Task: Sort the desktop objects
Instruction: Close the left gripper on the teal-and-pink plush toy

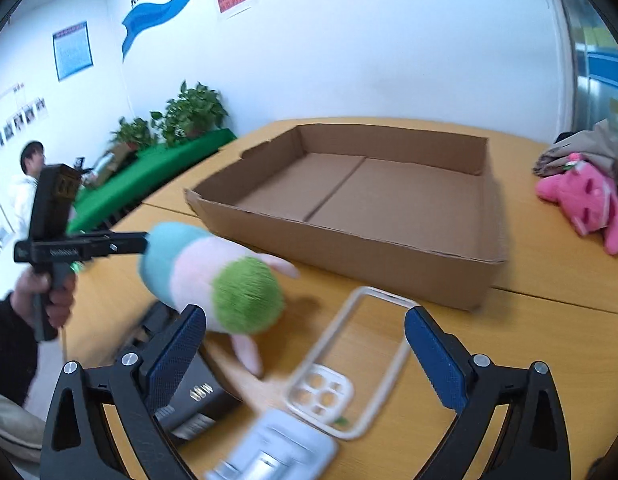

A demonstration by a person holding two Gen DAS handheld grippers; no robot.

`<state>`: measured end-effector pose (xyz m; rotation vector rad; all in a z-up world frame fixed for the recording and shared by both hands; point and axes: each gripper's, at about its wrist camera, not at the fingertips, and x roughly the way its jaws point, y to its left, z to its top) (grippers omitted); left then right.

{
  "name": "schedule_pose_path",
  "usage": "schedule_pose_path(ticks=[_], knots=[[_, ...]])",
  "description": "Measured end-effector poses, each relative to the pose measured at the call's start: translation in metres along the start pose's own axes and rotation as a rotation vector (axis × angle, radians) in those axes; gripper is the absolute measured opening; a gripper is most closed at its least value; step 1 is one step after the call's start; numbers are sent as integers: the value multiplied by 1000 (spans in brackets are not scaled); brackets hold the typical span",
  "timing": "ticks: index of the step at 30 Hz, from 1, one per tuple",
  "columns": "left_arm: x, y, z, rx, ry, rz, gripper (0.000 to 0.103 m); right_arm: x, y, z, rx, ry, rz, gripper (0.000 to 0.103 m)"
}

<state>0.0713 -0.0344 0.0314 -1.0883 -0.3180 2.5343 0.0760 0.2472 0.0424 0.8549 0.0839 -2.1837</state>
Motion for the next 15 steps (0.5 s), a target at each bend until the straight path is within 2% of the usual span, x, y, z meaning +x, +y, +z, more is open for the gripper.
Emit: schedule_pose_path(ticks=[3, 6, 12, 15], knots=[[11, 2, 2, -31, 15, -20, 67, 16, 9, 5, 23, 33, 20, 101], [24, 6, 3, -71, 42, -52, 75, 29, 20, 10, 30, 49, 39, 101], [33, 7, 3, -90, 67, -86, 76, 68, 26, 12, 82, 121, 89, 101], [37, 2, 0, -67, 101, -112, 77, 82, 29, 12, 86, 143, 95, 96]])
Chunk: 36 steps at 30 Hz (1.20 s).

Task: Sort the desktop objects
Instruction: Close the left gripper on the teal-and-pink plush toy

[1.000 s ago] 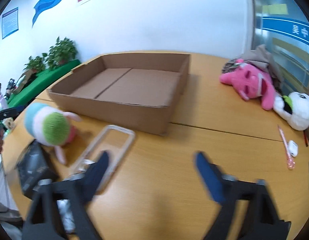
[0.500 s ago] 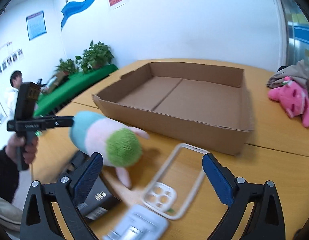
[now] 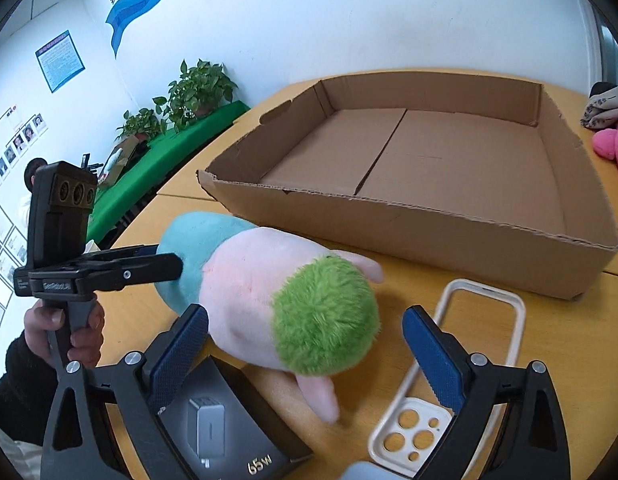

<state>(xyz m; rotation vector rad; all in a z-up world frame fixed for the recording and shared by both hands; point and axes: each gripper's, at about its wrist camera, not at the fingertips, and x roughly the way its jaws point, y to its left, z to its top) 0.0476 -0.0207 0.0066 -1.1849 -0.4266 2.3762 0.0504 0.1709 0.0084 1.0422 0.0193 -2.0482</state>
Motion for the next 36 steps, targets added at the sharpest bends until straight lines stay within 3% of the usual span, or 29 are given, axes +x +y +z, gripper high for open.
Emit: schedule_pose_path(ticks=[4, 10, 17, 27, 36], knots=[[3, -2, -4, 11, 12, 14, 78, 16, 0, -4, 25, 44, 25, 93], [4, 0, -8, 4, 10, 6, 77, 15, 0, -9, 53, 29, 41, 89], [-4, -9, -12, 12, -2, 15, 68, 6, 11, -15, 22, -1, 24, 83], [-14, -34, -10, 55, -42, -5, 68, -28, 17, -18, 18, -60, 0, 82], [-14, -37, -12, 68, -47, -3, 68, -32, 18, -23, 18, -66, -3, 82]])
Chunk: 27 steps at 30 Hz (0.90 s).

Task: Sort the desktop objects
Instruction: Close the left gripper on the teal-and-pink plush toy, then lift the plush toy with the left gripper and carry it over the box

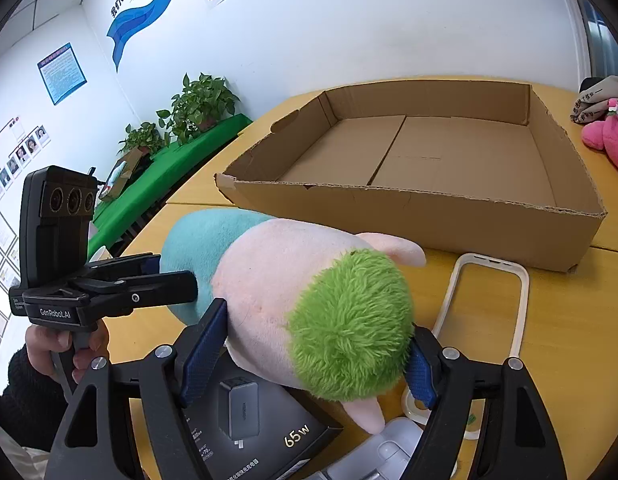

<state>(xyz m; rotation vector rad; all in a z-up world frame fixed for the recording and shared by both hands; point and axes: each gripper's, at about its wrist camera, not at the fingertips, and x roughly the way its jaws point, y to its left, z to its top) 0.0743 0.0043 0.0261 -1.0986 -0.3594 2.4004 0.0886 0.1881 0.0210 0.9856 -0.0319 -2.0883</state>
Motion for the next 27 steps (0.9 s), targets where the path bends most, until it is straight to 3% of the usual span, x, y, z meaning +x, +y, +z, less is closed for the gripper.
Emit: schedule_pose_path(ticks=[15, 27], knots=[[8, 6, -1, -7, 16, 3, 68, 8, -6, -3, 10, 24, 0, 83], [10, 29, 9, -43, 7, 65, 68, 37, -9, 15, 16, 34, 44, 86]])
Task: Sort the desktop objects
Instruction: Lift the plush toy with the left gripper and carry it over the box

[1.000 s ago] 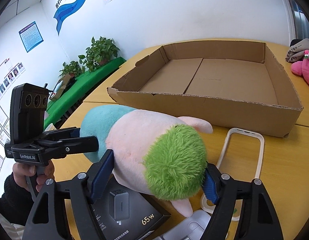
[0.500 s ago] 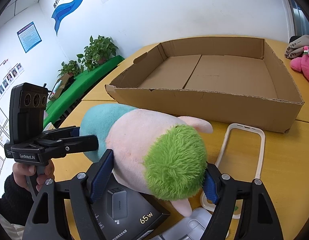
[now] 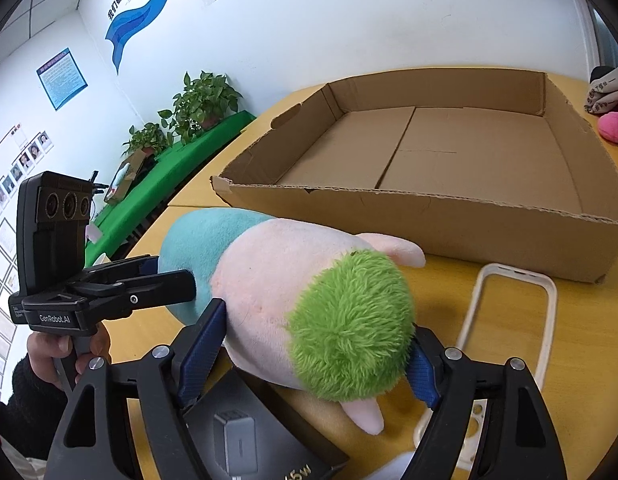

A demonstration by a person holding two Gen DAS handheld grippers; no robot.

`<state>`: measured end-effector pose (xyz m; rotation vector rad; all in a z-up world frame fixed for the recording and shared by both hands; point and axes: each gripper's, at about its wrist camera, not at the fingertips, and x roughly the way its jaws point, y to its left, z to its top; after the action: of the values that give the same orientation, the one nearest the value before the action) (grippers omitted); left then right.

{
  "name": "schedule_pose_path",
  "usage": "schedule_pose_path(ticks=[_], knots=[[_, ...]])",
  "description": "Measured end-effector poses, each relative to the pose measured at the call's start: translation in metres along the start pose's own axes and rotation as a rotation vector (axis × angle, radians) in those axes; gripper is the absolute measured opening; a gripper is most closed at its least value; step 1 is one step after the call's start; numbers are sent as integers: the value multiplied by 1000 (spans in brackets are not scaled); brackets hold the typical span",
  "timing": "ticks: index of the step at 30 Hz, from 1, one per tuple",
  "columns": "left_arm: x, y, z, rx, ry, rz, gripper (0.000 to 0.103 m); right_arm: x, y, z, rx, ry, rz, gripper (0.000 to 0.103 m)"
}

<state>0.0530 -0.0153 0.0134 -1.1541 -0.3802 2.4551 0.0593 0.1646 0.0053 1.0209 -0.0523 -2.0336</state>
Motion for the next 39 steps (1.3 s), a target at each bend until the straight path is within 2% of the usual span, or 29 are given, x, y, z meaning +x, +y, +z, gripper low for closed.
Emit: schedule_pose_path(ticks=[6, 8, 11, 14, 17, 20, 22, 25, 26, 29, 33, 35, 39], knots=[[7, 11, -5, -31, -9, -14, 72, 22, -9, -1, 12, 52, 20, 97], [9, 12, -5, -42, 3, -20, 72, 30, -5, -3, -9, 95, 12, 103], [9, 14, -6, -51, 6, -20, 72, 35, 0, -7, -14, 124, 43, 103], [9, 17, -7, -57, 11, -27, 72, 34, 2, -6, -7, 136, 37, 103], [8, 16, -7, -58, 17, -26, 72, 28, -4, -1, 52, 151, 57, 103], [9, 16, -6, -55, 16, -24, 72, 18, -10, -2, 99, 105, 77, 103], [10, 16, -6, -56, 16, -26, 72, 15, -8, -1, 84, 91, 76, 103], [10, 16, -5, -49, 21, -28, 72, 17, -7, 6, 59, 104, -20, 103], [10, 16, -4, -45, 23, -28, 72, 19, -6, 8, 52, 112, -24, 103], [10, 16, -5, -40, 30, -28, 72, 19, -3, 14, 18, 98, 53, 103], [11, 14, -6, -25, 35, -34, 72, 21, -3, 17, -8, 93, 33, 103], [10, 9, -6, -5, 33, -27, 72, 25, -3, 17, -11, 104, 15, 95], [8, 8, -6, -3, 24, -32, 68, 26, -2, 16, -19, 109, -10, 89]])
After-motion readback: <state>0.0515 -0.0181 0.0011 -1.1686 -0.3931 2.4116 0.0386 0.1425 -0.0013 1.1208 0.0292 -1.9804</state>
